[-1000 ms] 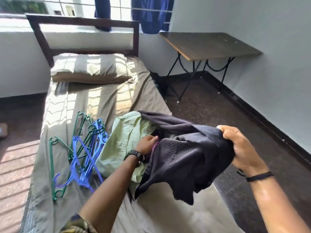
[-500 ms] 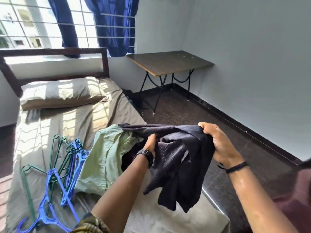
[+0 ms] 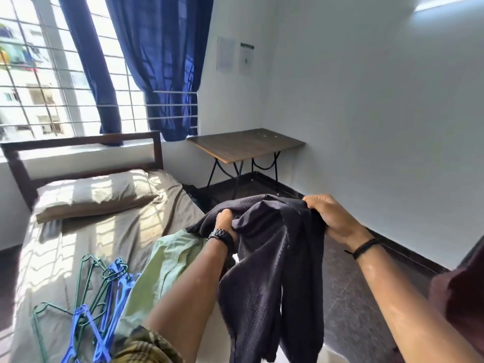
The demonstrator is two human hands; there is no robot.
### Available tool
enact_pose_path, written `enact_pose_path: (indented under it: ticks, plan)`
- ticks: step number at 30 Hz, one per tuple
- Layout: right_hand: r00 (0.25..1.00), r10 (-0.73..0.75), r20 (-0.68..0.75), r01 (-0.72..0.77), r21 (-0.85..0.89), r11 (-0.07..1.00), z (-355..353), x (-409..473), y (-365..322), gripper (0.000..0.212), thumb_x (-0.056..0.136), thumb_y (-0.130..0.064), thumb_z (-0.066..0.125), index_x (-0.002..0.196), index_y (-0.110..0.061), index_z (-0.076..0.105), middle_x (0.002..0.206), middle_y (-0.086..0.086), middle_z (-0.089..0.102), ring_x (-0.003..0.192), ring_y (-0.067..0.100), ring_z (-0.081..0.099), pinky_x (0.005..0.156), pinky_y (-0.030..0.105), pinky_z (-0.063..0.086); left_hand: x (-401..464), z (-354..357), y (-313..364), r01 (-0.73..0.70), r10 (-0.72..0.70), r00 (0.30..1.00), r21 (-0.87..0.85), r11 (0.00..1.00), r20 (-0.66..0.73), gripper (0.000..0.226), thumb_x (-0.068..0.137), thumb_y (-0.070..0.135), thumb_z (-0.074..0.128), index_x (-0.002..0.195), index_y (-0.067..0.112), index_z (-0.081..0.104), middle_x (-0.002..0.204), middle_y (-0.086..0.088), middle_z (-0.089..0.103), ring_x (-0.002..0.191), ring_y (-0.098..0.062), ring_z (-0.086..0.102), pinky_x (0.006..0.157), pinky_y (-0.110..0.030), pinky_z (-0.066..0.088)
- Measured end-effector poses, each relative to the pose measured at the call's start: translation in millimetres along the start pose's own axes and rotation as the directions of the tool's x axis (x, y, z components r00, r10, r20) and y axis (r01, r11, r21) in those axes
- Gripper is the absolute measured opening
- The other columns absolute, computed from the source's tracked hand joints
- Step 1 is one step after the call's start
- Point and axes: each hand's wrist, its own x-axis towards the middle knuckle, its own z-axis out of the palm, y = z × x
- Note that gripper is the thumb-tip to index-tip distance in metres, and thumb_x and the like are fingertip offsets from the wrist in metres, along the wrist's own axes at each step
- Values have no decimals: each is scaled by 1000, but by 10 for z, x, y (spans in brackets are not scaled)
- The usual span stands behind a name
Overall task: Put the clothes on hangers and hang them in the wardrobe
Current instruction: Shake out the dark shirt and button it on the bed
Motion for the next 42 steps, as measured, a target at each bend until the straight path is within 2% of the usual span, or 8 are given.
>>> enact_pose_path:
  ticks: [3,14,23,29,34,37,40,42]
  plan:
    - [998,27,-60,-28,-16,999,-47,67,-52,29,93,-7,41,64,-14,40,65,4,37,64,14,33,57,31,27,-32,-28,227,-163,178,983,229,960,-46,36,93,2,28,60,17,32,39,5,40,26,-5,39,31,-13,31]
    - [915,71,-397,27,235,972,-115,423,-673,35,95,-11,36,60,-17,35,55,-3,36,52,13,34,49,28,27,-301,118,1163,-304,314,940,-91,948,131,25,91,-3,33,92,9,55,72,-8,64,58,-16,64,49,-27,55]
    - [982,64,-177,-24,220,975,-185,465,-1195,33,99,-23,36,73,-14,54,67,0,56,61,14,53,60,28,45,-630,653,2027,-422,382,857,46,905,346,31,95,33,47,114,11,57,93,-14,66,83,-24,66,67,-31,57]
    - [977,-196,-83,192,-59,980,58,491,-1406,61,79,-63,62,121,-23,45,111,-6,58,99,11,59,83,30,46,-903,1094,2088,-454,358,874,286,844,329,23,93,5,40,77,8,57,76,-10,59,68,-19,57,65,-28,51]
    - [963,-268,-39,253,-227,941,157,412,-1386,29,89,-18,66,117,-16,58,111,1,67,101,17,65,93,36,53,-833,1060,2006,-397,343,906,216,892,247,12,73,9,45,67,16,38,69,-4,33,59,-15,35,58,-24,32]
    - [944,-316,-91,305,-116,945,54,340,-1392,20,95,-3,51,106,-13,64,105,7,68,97,21,64,93,36,52,-870,945,1944,-385,332,887,118,915,320,21,85,-2,32,80,5,51,79,-10,55,73,-21,58,78,-26,46]
    - [936,-317,-150,312,-55,948,-36,272,-1415,22,96,-1,47,108,-7,64,105,9,66,97,21,62,92,33,49,-893,872,1843,-596,465,782,280,752,414,39,81,-5,40,116,3,56,102,-14,60,93,-24,58,77,-31,50]
    - [945,-306,-113,306,-20,952,-75,214,-1442,23,95,2,46,107,-7,64,103,7,67,94,18,64,87,27,52,-872,838,1805,-746,615,658,484,457,434,57,72,-2,51,128,7,50,111,-12,59,100,-24,55,79,-33,52]
